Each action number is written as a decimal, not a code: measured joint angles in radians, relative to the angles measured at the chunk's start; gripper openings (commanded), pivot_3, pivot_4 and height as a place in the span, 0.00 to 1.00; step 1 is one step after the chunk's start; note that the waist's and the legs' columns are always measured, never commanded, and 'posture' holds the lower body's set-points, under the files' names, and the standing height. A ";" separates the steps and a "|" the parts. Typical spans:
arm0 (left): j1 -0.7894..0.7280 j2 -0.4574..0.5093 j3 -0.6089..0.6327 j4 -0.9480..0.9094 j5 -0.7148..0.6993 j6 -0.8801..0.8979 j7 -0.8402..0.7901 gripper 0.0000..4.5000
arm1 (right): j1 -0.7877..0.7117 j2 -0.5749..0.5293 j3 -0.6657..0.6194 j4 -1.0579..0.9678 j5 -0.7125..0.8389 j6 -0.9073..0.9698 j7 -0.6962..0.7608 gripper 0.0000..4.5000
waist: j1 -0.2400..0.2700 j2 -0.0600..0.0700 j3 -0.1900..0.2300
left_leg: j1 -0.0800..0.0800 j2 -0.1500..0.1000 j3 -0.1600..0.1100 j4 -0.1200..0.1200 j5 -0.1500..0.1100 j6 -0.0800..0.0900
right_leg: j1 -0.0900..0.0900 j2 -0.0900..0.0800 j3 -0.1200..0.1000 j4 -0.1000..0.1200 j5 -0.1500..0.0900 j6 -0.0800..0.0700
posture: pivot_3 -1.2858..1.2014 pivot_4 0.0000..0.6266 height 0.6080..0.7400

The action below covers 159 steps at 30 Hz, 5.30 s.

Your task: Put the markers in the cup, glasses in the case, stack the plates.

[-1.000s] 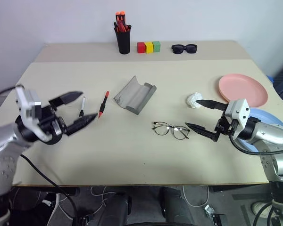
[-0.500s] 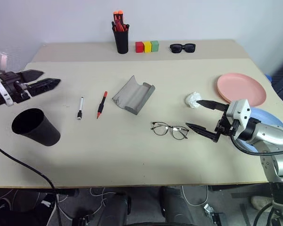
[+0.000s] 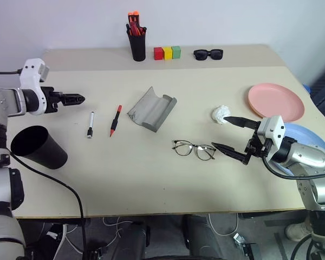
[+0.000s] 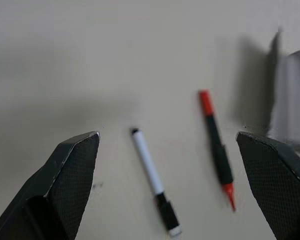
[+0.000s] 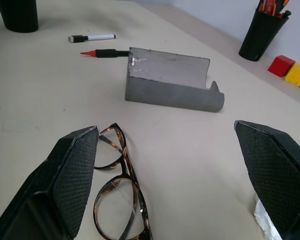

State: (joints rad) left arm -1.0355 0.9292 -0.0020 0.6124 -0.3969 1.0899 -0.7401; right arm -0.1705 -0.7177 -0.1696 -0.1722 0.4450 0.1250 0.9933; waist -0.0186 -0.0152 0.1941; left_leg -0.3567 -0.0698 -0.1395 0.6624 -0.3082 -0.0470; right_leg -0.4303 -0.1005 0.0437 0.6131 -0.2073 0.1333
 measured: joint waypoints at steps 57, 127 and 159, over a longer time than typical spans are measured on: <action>0.074 -0.311 0.149 -0.091 0.128 0.357 0.412 0.83 | 0.012 0.025 0.029 -0.005 -0.020 -0.001 -0.049 1.00 | 0.005 0.000 0.000 | 0.001 -0.001 0.000 0.001 0.003 -0.005 | 0.000 -0.002 0.001 0.002 0.001 0.001 | 0.52 0.24 1.00; 0.722 -0.239 0.926 -0.998 -0.471 -0.261 0.270 0.01 | -0.148 0.026 -0.021 -0.102 0.473 0.334 0.172 1.00 | 0.010 -0.003 -0.001 | 0.001 -0.001 0.001 0.002 0.002 -0.004 | 0.002 -0.002 0.002 -0.001 0.002 0.002 | 0.52 0.24 1.00; 1.062 -0.363 0.801 -0.956 -0.352 -0.599 0.293 0.86 | -0.149 0.026 -0.022 -0.140 0.474 0.354 0.131 1.00 | 0.007 -0.003 -0.001 | 0.001 0.000 0.002 0.001 0.001 -0.003 | 0.002 -0.002 0.002 -0.001 0.002 0.002 | 0.52 0.24 1.00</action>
State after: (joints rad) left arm 0.0267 0.5661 0.7986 -0.3440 -0.7490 0.4904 -0.4468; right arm -0.3193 -0.6916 -0.1919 -0.3118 0.9187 0.4795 1.1247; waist -0.0111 -0.0184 0.1930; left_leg -0.3558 -0.0702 -0.1378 0.6636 -0.3069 -0.0500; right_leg -0.4287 -0.1025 0.0457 0.6117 -0.2053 0.1349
